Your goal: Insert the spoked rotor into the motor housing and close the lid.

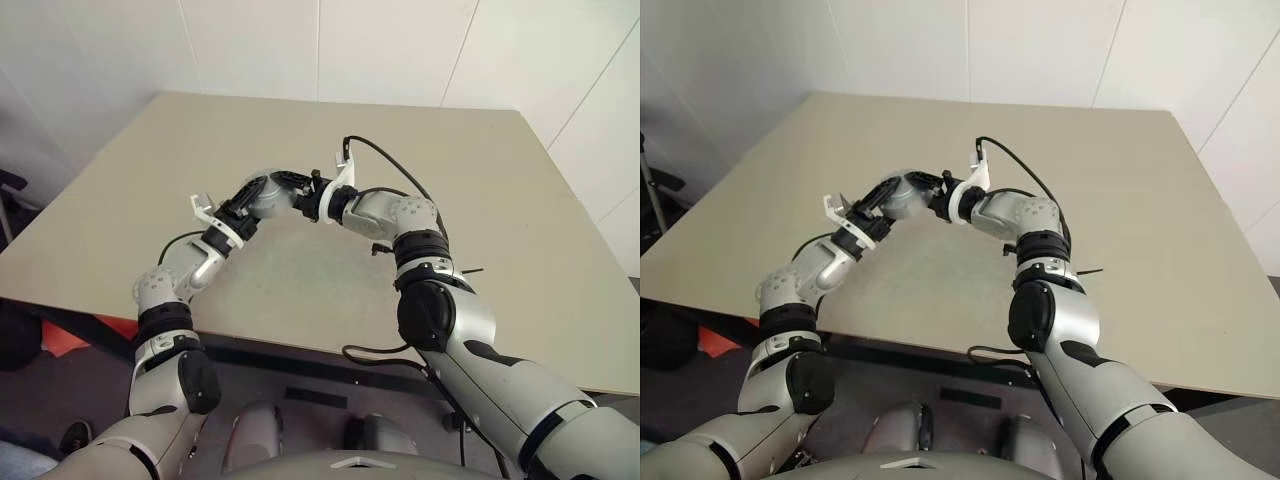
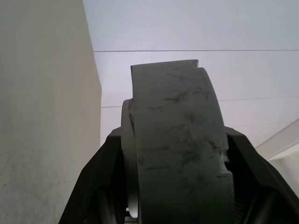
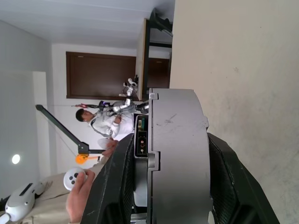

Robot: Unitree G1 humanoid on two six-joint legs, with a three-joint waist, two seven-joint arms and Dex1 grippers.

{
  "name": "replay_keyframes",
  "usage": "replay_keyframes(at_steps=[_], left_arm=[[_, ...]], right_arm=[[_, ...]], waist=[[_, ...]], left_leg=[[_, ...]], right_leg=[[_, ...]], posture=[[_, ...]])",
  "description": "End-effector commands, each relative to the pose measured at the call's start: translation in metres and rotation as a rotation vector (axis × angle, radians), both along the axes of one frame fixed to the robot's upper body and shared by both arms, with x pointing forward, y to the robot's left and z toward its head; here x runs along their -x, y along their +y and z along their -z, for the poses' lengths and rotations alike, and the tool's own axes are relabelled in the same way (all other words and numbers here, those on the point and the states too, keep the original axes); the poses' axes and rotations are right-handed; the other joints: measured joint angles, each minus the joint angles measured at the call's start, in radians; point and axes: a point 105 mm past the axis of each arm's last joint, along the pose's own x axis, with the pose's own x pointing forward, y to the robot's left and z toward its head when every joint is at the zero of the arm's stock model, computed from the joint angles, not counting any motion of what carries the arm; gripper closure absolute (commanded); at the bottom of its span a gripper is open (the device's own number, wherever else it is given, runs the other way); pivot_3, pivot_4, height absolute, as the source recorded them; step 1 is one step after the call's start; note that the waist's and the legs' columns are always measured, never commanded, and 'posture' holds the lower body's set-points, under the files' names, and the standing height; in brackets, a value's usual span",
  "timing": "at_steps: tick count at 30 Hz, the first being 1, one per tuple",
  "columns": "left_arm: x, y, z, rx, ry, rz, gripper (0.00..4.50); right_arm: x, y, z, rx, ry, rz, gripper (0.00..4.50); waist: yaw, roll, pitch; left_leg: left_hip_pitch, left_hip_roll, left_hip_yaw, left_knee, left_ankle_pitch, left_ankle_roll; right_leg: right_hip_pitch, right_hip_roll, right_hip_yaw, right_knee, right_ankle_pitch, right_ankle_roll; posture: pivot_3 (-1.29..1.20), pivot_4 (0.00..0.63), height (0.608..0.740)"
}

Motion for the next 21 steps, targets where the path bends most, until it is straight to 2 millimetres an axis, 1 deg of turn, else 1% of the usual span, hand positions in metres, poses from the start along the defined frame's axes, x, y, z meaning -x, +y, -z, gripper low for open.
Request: replay_keyframes(at_steps=[1,5,6,9,11,13,16,17,19,21], left_arm=[[0.0,0.003,-0.017,0.015,-0.068,-0.002,2.34],[0.0,0.003,-0.016,0.012,-0.065,-0.007,2.34],[0.0,0.004,-0.015,0.01,-0.063,-0.01,2.34],[-0.003,0.007,-0.013,-0.011,-0.058,-0.041,2.34],[-0.009,0.02,-0.011,-0.071,-0.058,-0.133,2.34],[-0.015,0.039,-0.011,-0.103,-0.064,-0.239,2.34],[-0.018,0.079,-0.01,-0.151,-0.062,-0.43,2.34],[-0.018,0.088,-0.008,-0.162,-0.056,-0.467,2.34],[-0.016,0.096,-0.003,-0.191,-0.037,-0.506,2.34],[-0.018,0.106,0.011,-0.228,0.029,-0.553,2.34]], right_arm=[[-0.007,-0.006,-0.02,-0.014,-0.086,0.029,1.39],[-0.012,-0.008,-0.022,0.022,-0.119,0.068,0.17],[-0.013,-0.008,-0.022,0.029,-0.125,0.074,0.02],[-0.014,-0.009,-0.02,0.066,-0.15,0.087,0.02],[-0.019,-0.014,-0.014,0.13,-0.179,0.125,0.02],[-0.023,-0.019,-0.009,0.161,-0.183,0.159,0.02],[-0.027,-0.029,-0.004,0.18,-0.189,0.194,0.02],[-0.027,-0.032,-0.004,0.179,-0.191,0.2,0.02],[-0.028,-0.035,-0.004,0.172,-0.192,0.207,0.02],[-0.028,-0.036,-0.004,0.172,-0.19,0.21,0.02]], waist=[[0.001,0.0,0.0],[-0.001,0.0,0.0],[-0.001,0.0,0.0],[-0.004,0.0,0.0],[-0.005,0.0,0.0],[-0.007,0.0,0.0],[-0.01,0.0,0.0],[-0.011,0.0,0.0],[-0.011,0.0,0.0],[-0.009,0.0,0.0]], left_leg=[[0.0,0.0,0.0,0.0,0.0,0.0],[0.0,0.0,0.0,0.0,0.0,0.0],[0.0,0.0,0.0,0.0,0.0,0.0],[0.0,0.0,0.0,0.0,0.0,0.0],[0.0,0.0,0.0,0.0,0.0,0.0],[0.0,0.0,-0.001,0.0,0.0,0.0],[0.0,0.0,-0.001,0.0,0.0,0.0],[0.0,0.0,-0.001,0.0,0.0,0.0],[0.0,0.0,-0.001,0.0,0.0,0.0],[0.0,0.0,-0.001,0.0,0.0,0.0]], right_leg=[[0.0,0.0,0.0,0.0,0.0,0.0],[0.0,0.0,0.0,0.0,0.0,0.0],[0.0,0.0,0.0,0.0,0.0,0.0],[0.0,0.0,0.0,0.0,0.0,0.0],[0.0,0.0,0.0,0.0,0.0,0.0],[0.0,0.0,0.0,0.0,0.0,0.0],[0.0,0.0,0.0,0.0,0.0,0.0],[0.0,0.0,0.0,0.0,0.0,0.0],[0.0,0.0,0.0,0.0,0.0,0.0],[0.0,0.0,0.0,0.0,0.0,0.0]], posture=[[0.0,0.0,0.74],[0.0,0.0,0.74],[0.0,0.0,0.74],[0.0,0.0,0.74],[0.0,0.0,0.74],[0.0,0.0,0.74],[0.0,0.0,0.74],[0.0,0.0,0.74],[0.0,0.0,0.74],[0.0,0.0,0.74]])
